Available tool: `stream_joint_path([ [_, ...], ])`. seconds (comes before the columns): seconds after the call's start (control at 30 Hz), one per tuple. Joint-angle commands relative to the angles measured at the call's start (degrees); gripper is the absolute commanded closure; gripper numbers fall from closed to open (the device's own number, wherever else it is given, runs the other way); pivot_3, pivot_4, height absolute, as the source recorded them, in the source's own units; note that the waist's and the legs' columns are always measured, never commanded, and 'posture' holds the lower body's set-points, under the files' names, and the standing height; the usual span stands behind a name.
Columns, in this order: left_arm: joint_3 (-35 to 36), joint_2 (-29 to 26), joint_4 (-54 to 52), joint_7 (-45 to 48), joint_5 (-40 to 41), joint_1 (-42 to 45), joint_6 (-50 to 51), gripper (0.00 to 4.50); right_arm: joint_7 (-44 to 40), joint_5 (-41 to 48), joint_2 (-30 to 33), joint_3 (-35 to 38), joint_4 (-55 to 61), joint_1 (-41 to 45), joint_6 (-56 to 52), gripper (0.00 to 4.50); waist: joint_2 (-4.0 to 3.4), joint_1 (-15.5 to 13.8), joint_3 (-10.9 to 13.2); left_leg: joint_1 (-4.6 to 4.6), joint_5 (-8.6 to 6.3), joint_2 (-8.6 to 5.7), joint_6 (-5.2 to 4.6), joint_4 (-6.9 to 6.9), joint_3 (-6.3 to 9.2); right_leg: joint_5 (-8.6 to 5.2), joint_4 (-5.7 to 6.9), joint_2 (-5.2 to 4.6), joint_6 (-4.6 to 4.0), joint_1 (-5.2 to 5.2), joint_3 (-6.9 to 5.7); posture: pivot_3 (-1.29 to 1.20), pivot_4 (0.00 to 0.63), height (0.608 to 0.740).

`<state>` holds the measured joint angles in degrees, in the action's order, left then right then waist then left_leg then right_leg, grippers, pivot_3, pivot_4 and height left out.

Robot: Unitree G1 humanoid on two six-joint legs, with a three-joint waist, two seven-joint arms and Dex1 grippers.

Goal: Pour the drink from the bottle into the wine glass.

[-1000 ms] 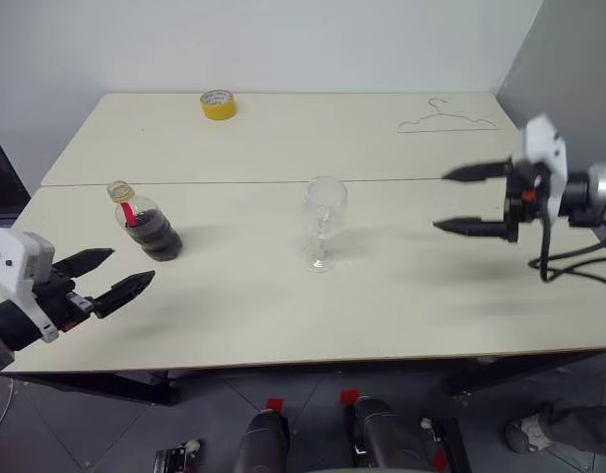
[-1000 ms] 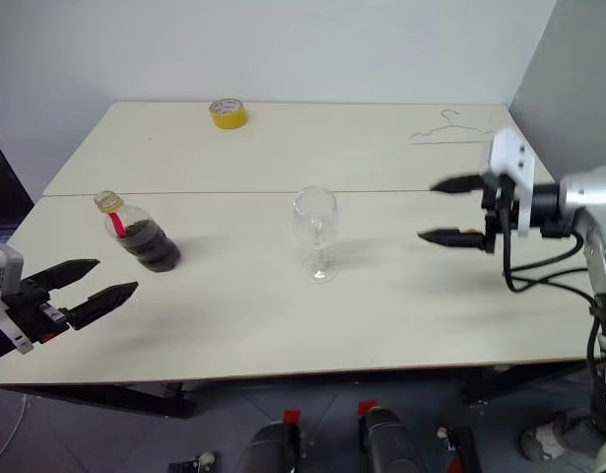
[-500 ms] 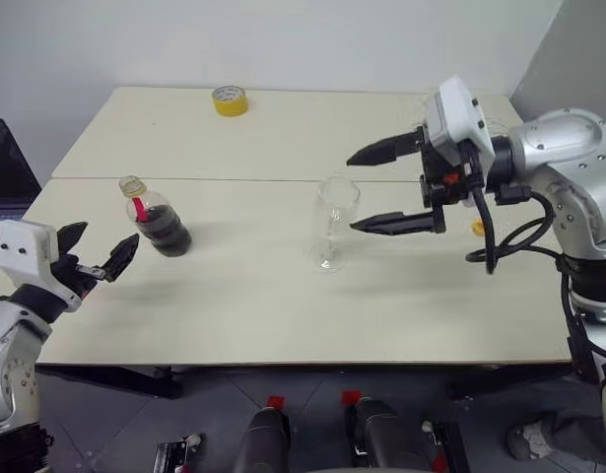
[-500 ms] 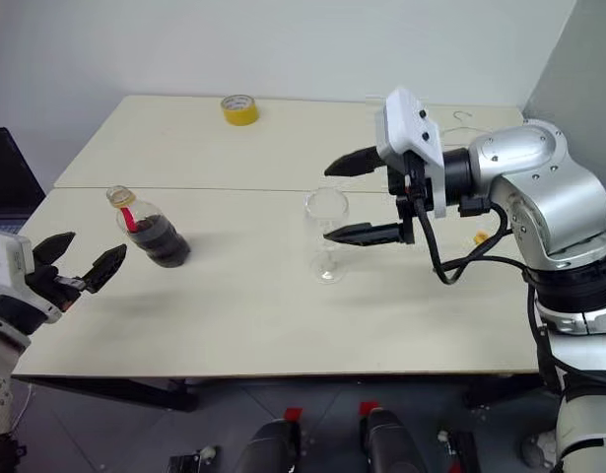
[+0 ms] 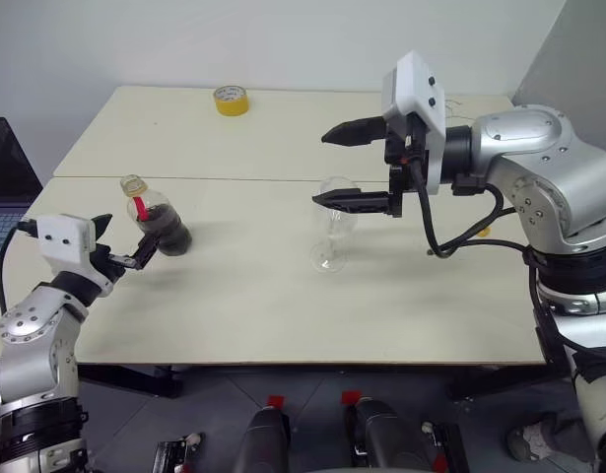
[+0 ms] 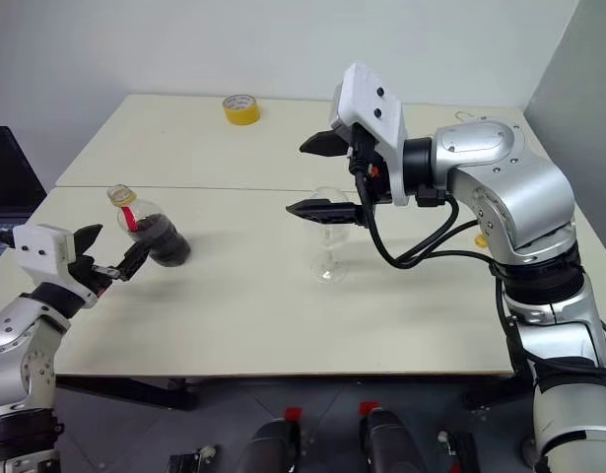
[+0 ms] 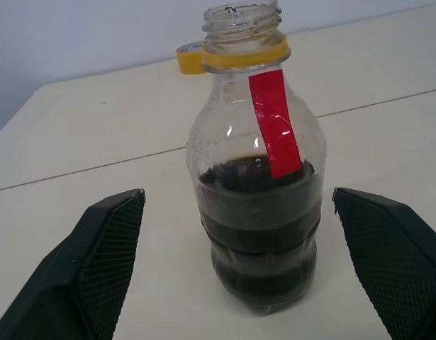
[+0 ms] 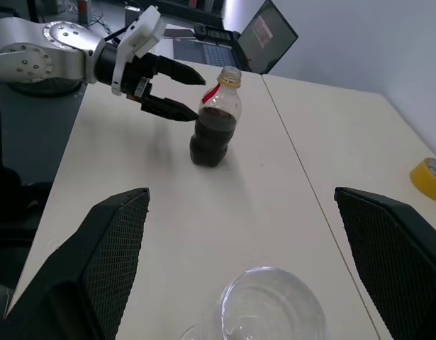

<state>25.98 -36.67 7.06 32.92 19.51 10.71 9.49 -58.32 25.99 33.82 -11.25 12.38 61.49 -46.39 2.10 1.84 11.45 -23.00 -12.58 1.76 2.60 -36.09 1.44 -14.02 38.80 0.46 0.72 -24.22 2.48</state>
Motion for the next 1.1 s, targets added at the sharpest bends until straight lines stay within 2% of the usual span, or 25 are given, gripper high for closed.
stream_joint_path([
  [0.03, -0.6, 0.3, 1.2, -1.2, -0.7, 2.0, -1.9, 0.00, 1.6, 1.4, -0.6, 0.9, 2.9, 1.5, -2.9, 0.04, 0.00, 0.0, 0.0, 0.00, 0.00, 0.02, 0.00, 0.00, 0.02, 0.00, 0.00, 0.00, 0.00, 0.01, -0.02, 0.00, 0.150, 0.740],
  [0.53, -4.5, 2.9, 7.4, -4.1, -2.7, 7.3, -3.1, 0.00, 3.8, 3.3, -2.6, 0.5, 5.6, 1.7, -7.4, 0.04, 0.00, 0.0, 0.0, 0.01, 0.00, 0.00, 0.00, -0.01, 0.03, 0.01, 0.05, 0.07, 0.01, 0.01, -0.03, 0.00, 0.150, 0.740],
  [1.07, -6.8, 4.7, 15.8, -2.2, -2.2, 12.4, -4.8, 0.00, 4.9, 2.8, -2.0, -0.1, 6.8, 1.0, -9.3, 0.04, 0.00, 0.0, 0.0, 0.01, 0.00, 0.02, 0.00, -0.02, 0.06, 0.01, 0.05, 0.19, 0.01, 0.02, -0.03, 0.00, 0.150, 0.740],
  [1.1, -6.7, 4.8, 15.8, -2.3, -2.2, 12.5, -4.7, 0.40, 4.9, 2.8, -1.9, -0.1, 6.8, 1.0, -9.4, 0.00, 0.00, 0.0, 0.0, 0.01, 0.00, 0.01, 0.00, -0.02, 0.06, 0.01, 0.05, 0.19, 0.01, 0.02, -0.03, 0.00, 0.150, 0.740],
])
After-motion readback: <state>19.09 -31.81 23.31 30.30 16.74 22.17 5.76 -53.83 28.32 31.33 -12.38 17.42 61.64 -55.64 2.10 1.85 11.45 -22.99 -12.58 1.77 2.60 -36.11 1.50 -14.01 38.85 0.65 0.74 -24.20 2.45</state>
